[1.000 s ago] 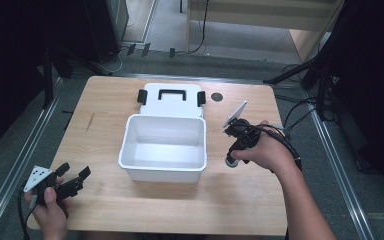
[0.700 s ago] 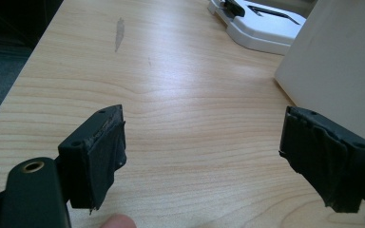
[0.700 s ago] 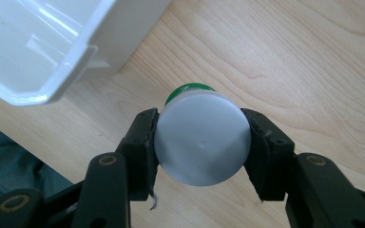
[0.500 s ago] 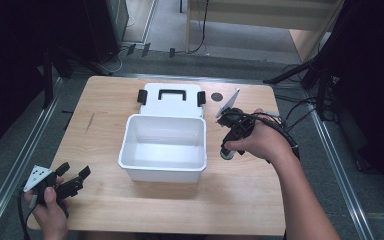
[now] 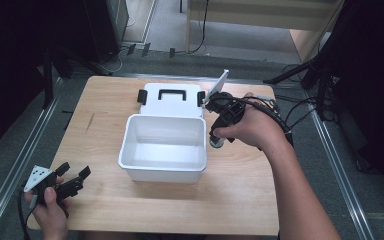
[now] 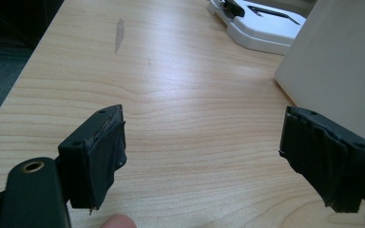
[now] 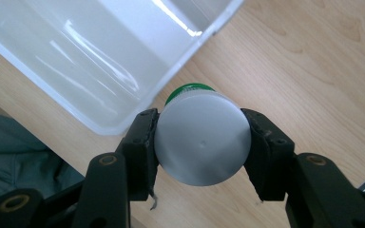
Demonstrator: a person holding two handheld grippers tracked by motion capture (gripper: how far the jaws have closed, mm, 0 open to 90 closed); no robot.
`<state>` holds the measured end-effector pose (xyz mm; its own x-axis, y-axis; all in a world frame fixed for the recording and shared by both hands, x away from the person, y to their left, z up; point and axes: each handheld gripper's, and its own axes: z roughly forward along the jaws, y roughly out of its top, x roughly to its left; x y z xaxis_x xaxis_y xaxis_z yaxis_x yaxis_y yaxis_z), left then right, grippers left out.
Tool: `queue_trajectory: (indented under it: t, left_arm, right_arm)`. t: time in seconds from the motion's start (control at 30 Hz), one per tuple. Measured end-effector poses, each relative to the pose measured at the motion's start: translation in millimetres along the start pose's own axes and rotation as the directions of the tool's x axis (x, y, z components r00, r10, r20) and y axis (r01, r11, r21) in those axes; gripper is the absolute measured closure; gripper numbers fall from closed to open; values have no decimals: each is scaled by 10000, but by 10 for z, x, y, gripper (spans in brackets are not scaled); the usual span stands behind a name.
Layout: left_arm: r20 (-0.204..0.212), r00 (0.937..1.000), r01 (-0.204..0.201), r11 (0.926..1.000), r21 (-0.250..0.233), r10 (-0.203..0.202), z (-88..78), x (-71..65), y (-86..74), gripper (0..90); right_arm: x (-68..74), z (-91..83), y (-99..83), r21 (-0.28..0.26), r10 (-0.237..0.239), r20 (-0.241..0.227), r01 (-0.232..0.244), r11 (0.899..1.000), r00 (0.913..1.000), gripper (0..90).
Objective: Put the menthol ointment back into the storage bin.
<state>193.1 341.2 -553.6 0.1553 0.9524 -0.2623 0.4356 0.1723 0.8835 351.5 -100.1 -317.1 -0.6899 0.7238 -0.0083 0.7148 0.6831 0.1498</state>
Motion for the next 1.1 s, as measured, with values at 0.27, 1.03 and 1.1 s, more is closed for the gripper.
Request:
queue_trajectory:
  t: [0.27,1.03,1.1]
  left_arm:
    - [10,10000,75,10000,-50,-75,2,0,-1,160]
    - [34,9999,94,9999,-40,-94,0,5,0,160]
    - [24,10000,86,10000,-45,-86,0,5,-1,160]
  right_arm:
    - [205,23,182,-115,-396,-153,394,9992,9991,516]
    - [456,641,446,-18,-2825,-465,2828,9592,9581,515]
    - [466,693,457,-3,-2943,-482,2946,9556,9545,515]
